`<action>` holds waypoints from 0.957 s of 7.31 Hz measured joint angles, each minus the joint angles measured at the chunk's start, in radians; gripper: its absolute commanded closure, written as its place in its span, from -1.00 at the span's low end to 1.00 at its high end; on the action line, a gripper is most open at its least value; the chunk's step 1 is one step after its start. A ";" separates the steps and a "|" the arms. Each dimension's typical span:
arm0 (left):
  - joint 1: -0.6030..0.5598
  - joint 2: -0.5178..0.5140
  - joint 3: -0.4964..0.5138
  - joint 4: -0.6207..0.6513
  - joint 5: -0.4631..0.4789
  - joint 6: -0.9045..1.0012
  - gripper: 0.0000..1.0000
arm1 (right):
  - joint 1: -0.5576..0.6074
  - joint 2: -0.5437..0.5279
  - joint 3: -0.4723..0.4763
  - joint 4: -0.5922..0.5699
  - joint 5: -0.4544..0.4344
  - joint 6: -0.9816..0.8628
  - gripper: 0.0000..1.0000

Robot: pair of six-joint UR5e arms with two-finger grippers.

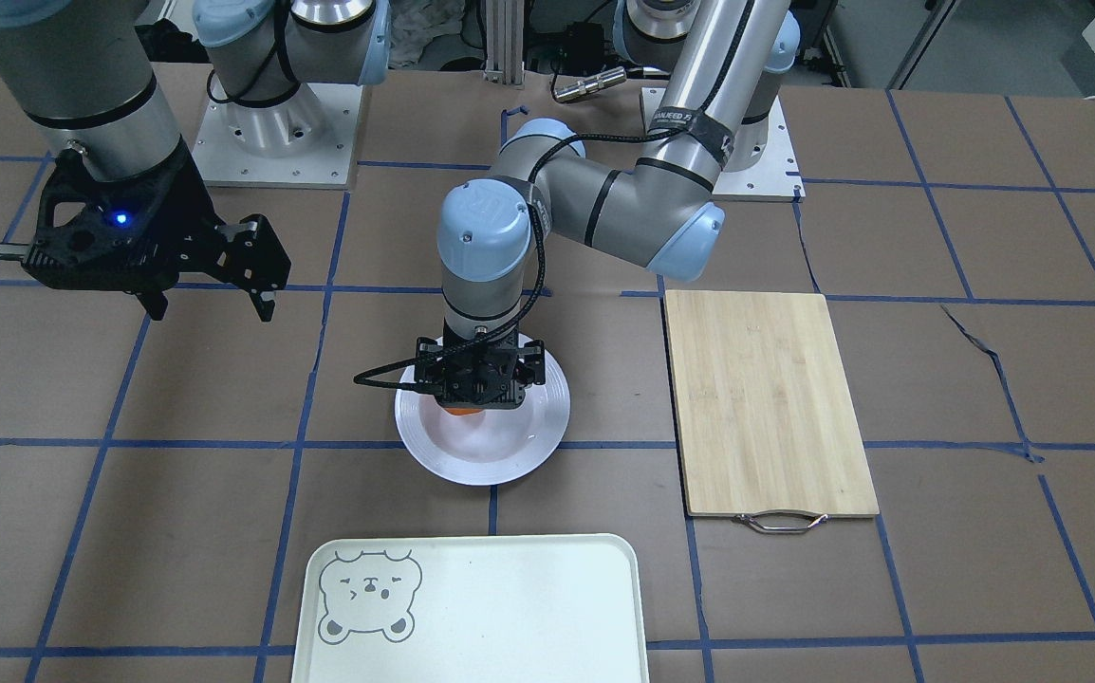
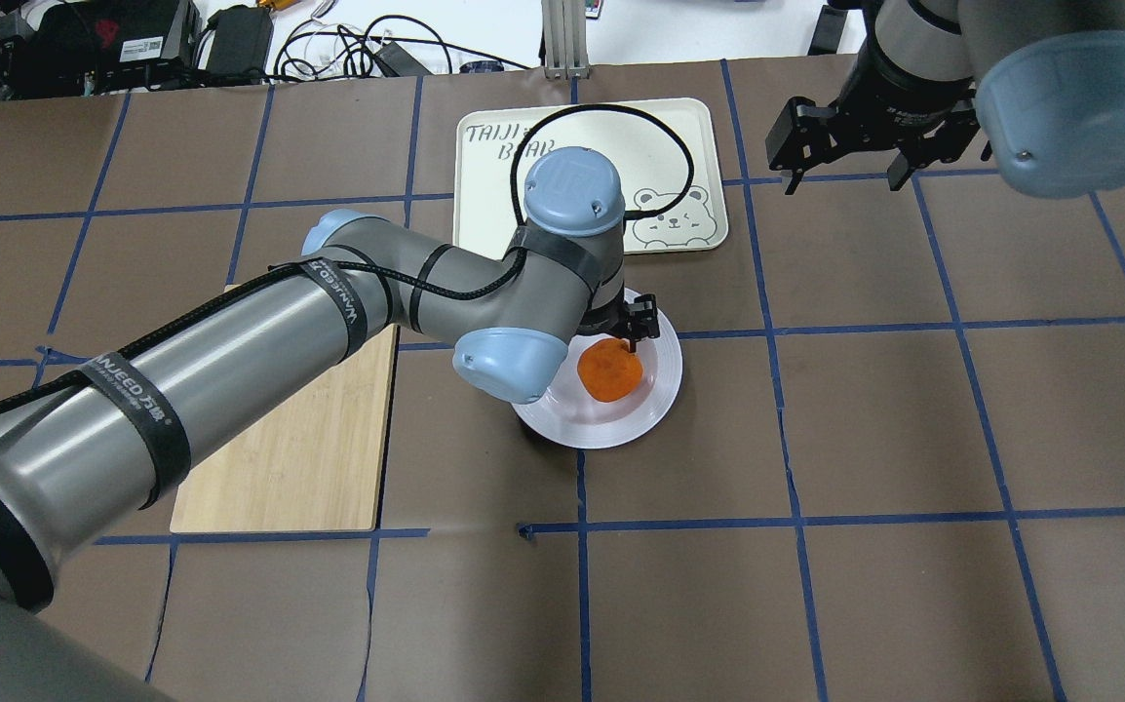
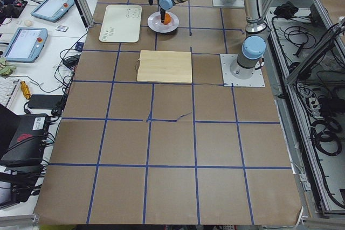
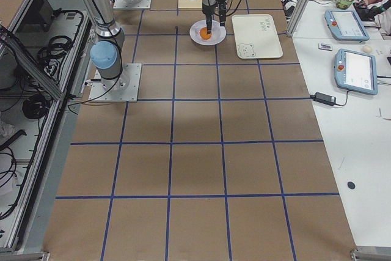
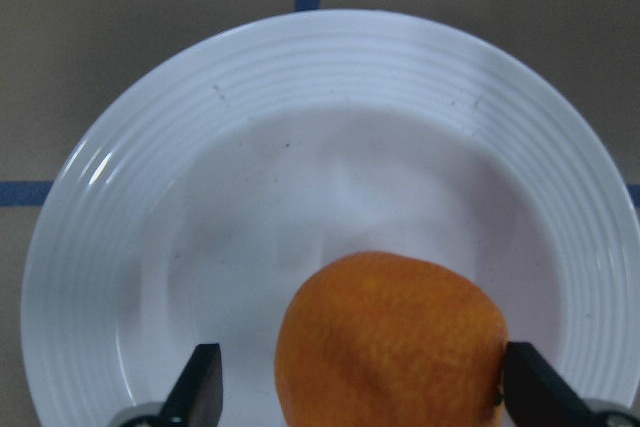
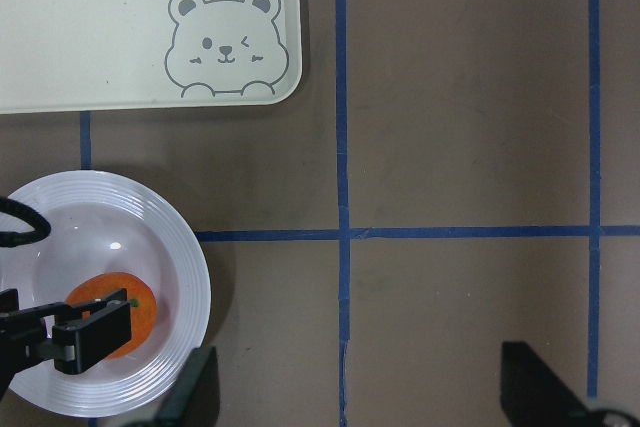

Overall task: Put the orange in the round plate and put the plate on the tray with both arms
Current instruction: 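Carry the orange with the left gripper and release it onto the white plate, then raise the left gripper away while the right gripper reaches to the plate rim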

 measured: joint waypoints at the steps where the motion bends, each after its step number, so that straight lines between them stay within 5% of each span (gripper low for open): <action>1: 0.023 0.025 0.006 -0.032 -0.001 0.022 -1.00 | -0.001 0.000 0.000 -0.001 0.000 0.000 -1.00; 4: 0.164 0.150 0.076 -0.350 -0.003 0.159 -1.00 | -0.008 0.013 0.002 -0.020 0.017 0.006 -1.00; 7: 0.258 0.317 0.118 -0.590 0.001 0.260 -1.00 | -0.010 0.071 0.107 -0.193 0.182 0.016 -1.00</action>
